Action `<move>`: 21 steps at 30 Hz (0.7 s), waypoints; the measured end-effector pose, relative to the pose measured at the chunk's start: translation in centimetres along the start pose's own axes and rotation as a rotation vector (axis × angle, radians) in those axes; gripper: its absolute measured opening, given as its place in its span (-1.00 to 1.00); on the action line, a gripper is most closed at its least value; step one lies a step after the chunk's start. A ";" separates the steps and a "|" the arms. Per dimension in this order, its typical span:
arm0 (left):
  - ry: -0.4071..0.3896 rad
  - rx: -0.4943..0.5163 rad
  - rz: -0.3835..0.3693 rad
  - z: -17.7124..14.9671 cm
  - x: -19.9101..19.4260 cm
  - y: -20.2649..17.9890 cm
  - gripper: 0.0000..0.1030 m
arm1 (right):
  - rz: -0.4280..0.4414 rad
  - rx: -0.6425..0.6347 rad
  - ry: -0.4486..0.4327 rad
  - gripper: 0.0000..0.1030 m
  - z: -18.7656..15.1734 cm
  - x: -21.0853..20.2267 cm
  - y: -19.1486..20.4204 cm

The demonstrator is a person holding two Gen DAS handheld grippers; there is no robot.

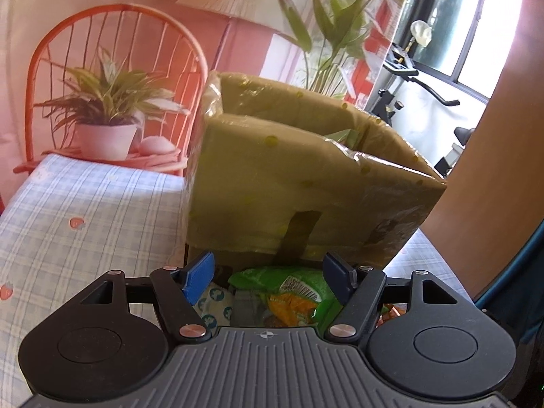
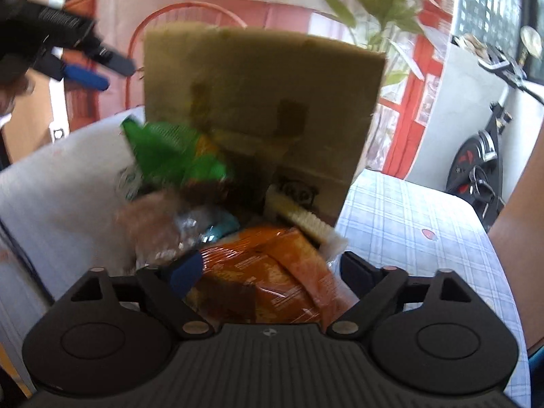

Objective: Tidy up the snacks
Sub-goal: 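Lower the left tool onto the green chip bag while the right tool closes on the orange chip bag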

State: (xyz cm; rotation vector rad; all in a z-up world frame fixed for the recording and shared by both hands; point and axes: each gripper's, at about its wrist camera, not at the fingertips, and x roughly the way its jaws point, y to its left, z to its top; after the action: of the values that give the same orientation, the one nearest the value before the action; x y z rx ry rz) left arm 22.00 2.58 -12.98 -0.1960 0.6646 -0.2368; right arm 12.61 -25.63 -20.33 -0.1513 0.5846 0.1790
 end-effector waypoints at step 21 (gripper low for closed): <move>0.036 -0.021 -0.010 -1.1 0.6 0.2 0.42 | -0.063 -0.144 0.039 0.85 -2.1 -0.7 -0.2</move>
State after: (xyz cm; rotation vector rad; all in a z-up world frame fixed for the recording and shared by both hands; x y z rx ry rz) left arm 21.80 2.54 -14.20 -0.2159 0.7020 -0.2429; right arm 11.02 -26.29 -21.64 -0.3126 0.6048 0.1572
